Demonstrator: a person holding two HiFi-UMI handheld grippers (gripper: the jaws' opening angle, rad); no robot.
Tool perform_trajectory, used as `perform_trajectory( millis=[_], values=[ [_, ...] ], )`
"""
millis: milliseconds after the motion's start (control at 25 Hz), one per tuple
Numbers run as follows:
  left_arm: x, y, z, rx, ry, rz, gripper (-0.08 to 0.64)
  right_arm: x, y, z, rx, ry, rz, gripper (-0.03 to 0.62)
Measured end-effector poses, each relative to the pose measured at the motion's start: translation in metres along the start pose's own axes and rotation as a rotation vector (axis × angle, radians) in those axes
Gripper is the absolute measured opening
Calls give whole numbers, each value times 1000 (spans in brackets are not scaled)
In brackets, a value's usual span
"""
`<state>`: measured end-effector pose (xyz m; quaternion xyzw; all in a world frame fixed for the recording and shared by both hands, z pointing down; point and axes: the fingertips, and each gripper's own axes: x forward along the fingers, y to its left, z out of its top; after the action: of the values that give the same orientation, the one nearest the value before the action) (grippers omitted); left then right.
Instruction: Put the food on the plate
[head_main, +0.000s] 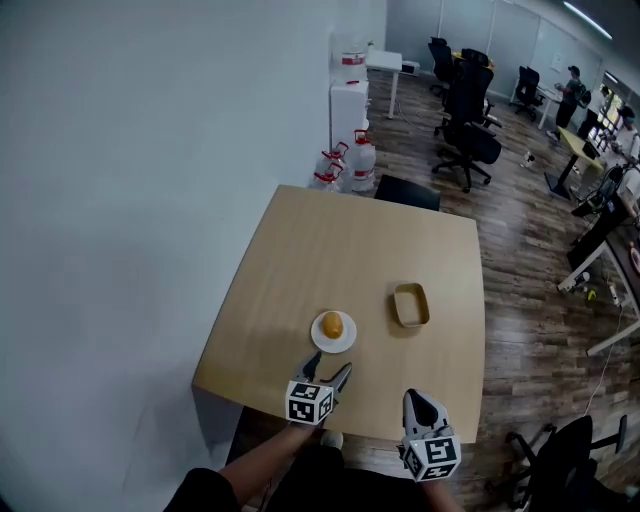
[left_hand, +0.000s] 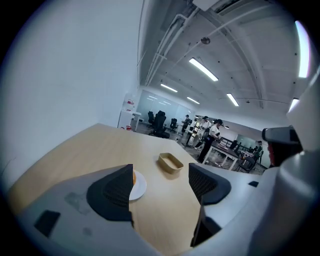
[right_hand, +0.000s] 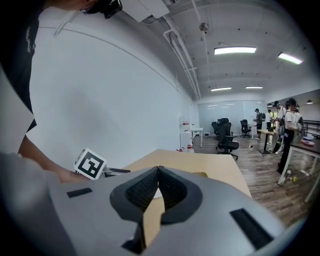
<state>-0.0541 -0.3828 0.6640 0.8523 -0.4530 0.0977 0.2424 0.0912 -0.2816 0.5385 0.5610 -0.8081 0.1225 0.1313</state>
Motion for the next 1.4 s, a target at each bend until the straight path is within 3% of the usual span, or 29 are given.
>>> perform_trajectory(
  millis=[200,400,440,520,560,640,760,1000,1400],
  values=[
    [-63,-63,21,124,-120,5,322,-39,-3,-3,0,-36,7,60],
    [-130,-129,33,111,-258,15,319,-89,-10,-8,7,-72,-5,60],
    [-143,-138,35,107,-302,36,299,-98,-13,-10,13,-78,-7,60],
    [-167,-156,40,89,-378,68,184,-117,-17,-12,27,-87,-5,60],
    [-176,-166,40,77,-398,71,170,-126,-18,-12,32,-96,-2,60],
    [-191,-184,37,60,-408,70,143,-146,-16,-10,40,-123,8,60],
    [-209,-209,24,70,-389,97,26,-174,-9,-12,18,-145,14,60],
    [-246,-259,-4,80,-360,110,21,-221,-10,-36,-6,-150,-28,60],
    [-274,-289,-29,130,-375,109,21,-272,0,-43,-51,-163,-29,60]
  ],
)
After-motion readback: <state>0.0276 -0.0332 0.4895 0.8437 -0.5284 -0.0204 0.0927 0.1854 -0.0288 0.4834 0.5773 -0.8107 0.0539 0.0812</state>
